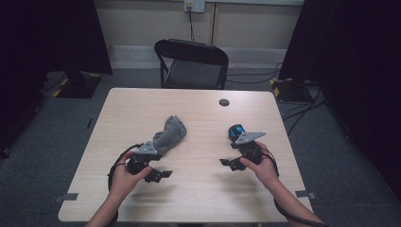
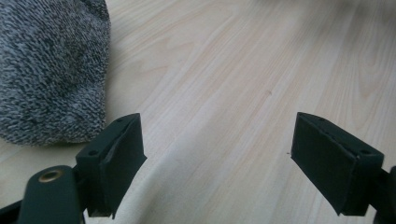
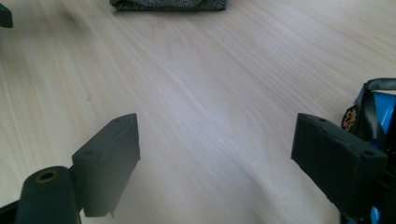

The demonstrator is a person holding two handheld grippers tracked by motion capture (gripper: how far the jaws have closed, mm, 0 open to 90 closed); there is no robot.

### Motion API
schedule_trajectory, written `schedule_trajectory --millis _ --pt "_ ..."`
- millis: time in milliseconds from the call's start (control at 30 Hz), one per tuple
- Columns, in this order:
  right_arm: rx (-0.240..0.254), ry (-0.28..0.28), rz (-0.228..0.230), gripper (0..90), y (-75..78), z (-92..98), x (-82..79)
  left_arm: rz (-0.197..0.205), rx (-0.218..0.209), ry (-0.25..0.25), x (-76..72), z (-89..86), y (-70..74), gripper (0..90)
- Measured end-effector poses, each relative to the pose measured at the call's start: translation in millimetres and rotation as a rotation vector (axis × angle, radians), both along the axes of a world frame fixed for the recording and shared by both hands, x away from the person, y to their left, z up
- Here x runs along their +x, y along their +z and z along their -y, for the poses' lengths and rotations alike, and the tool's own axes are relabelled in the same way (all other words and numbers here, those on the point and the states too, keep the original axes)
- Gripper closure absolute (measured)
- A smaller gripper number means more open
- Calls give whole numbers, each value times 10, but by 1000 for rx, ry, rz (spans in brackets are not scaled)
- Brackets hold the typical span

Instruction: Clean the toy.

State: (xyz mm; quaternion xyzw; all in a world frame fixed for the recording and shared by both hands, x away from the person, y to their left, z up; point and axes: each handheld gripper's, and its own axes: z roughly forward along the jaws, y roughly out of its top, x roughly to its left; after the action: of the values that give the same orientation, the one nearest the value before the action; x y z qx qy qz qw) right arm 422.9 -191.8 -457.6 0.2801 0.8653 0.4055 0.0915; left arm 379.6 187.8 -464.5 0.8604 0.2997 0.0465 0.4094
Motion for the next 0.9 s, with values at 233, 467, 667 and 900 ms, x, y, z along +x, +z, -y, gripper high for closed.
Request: schedule_trajectory --millis 233,467,667,900 --pt "-9 21 -4 151 -48 -9 -75 -3 7 -25 -58 38 -65 167" --pt "-7 30 -14 151 -103 -24 -135 4 22 -46 -104 96 -120 167" --pt "-18 53 -14 151 -145 -53 -196 7 30 -63 -145 152 -160 167" --pt "-20 70 -20 151 -210 -84 -252 15 53 -98 -178 233 -216 167"
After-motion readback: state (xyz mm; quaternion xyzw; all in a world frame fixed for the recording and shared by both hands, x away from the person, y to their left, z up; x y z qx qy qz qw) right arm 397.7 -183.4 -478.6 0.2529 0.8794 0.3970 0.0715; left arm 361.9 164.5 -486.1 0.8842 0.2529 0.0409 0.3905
